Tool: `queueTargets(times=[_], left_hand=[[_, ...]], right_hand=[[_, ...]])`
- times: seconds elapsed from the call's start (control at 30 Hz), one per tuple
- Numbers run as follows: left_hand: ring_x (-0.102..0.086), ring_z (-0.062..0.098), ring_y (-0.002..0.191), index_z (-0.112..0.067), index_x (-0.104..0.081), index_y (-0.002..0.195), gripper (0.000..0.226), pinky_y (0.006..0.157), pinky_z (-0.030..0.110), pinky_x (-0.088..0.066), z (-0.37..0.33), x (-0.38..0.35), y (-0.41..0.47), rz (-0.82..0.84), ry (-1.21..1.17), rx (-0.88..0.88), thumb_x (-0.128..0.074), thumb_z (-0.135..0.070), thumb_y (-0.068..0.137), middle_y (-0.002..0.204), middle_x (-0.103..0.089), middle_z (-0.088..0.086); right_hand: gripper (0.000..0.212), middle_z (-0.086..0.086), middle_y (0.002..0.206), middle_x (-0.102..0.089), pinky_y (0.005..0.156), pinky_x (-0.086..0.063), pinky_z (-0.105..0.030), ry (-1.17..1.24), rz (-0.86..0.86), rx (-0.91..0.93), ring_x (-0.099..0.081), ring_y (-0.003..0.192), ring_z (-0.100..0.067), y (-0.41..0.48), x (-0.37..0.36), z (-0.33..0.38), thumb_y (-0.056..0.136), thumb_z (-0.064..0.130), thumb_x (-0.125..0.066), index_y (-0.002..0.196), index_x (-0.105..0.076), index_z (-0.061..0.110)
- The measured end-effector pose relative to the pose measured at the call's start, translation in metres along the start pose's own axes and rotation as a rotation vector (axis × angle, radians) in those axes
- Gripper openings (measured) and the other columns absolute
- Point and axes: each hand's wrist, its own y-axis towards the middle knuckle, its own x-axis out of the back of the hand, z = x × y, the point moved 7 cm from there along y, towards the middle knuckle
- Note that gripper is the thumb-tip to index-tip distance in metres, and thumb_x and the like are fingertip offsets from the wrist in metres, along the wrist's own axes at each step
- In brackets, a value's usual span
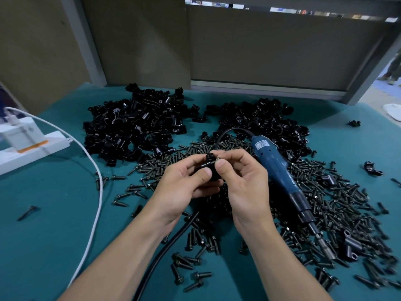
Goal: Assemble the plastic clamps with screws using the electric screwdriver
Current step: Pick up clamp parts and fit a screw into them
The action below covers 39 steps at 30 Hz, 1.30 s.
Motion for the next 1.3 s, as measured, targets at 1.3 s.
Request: queueTargets(times=[1.3], left_hand=[[-0.074,0.012,0.109,-0.030,-0.076,0.121,0.042,0.100,0.039,-0.059,-0.010,0.018,-0.002,-0.178,0.418,-0.111,-0.079,-0.004,0.089,0.117,-0.078,-0.006]], right_hand=[[0.043,0.018,0.058,-0.053,0.051,-0.036,-0.016,-0.713,0.193,-0.015,-0.048,0.057,-0.002,-0.008,-0.005,0.007,0.109,0.036,-0.043,0.066,-0.049,0.031]])
